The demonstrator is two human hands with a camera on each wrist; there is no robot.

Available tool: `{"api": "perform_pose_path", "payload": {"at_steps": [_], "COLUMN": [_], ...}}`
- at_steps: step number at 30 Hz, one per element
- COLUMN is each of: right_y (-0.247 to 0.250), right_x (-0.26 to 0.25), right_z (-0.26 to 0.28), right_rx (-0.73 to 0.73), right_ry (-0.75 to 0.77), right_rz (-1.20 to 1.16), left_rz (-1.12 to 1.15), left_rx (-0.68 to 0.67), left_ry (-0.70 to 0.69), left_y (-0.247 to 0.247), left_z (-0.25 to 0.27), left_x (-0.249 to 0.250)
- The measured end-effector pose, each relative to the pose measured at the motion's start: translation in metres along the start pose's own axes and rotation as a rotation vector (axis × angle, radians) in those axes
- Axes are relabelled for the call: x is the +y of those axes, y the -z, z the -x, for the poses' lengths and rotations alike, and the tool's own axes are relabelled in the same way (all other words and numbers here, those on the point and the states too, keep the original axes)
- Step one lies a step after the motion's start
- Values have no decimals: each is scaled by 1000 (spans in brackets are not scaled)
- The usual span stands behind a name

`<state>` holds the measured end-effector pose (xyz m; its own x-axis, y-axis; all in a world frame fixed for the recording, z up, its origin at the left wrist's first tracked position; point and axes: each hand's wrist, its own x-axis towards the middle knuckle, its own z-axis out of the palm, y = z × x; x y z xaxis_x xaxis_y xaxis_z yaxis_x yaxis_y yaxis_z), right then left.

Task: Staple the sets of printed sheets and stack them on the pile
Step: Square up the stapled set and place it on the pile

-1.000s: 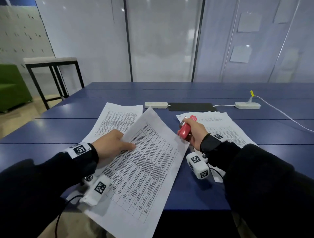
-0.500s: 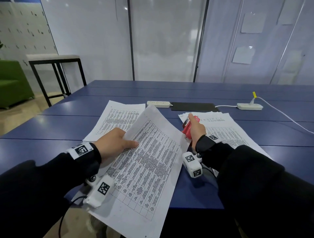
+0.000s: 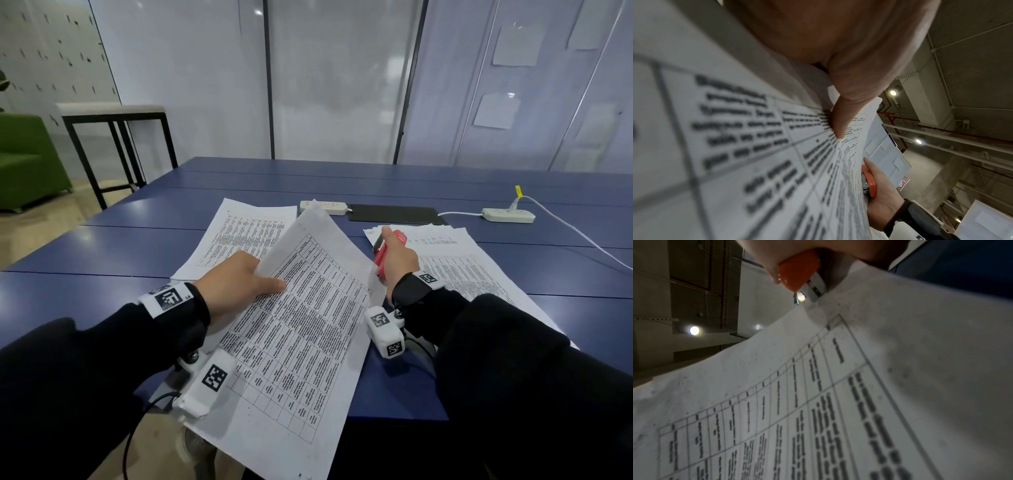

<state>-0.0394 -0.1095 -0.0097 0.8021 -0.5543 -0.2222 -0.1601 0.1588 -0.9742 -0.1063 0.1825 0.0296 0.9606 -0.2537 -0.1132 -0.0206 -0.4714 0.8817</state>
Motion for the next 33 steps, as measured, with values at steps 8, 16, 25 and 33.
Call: {"api": "perform_pose_path", "payload": {"at_steps": [8,16,25,33], "right_y": [-7,5,25,31], "right_x": [17,11,-16,-20], "right_z": [-2,0,-4,-8], "right_rx": [76,-177,-273,-397], "right_ry": [26,-87,105,285], "right_rz": [-25,-69,531,1246], "left_rz": [8,-6,146,374], "left_rx": [6,-7,-7,45], "left_ry": [12,39,68,95], "left_y": [-1,9,17,15], "left_z": [1,-2,-3,-9], "left_x": [0,-9,-23,-45]}}
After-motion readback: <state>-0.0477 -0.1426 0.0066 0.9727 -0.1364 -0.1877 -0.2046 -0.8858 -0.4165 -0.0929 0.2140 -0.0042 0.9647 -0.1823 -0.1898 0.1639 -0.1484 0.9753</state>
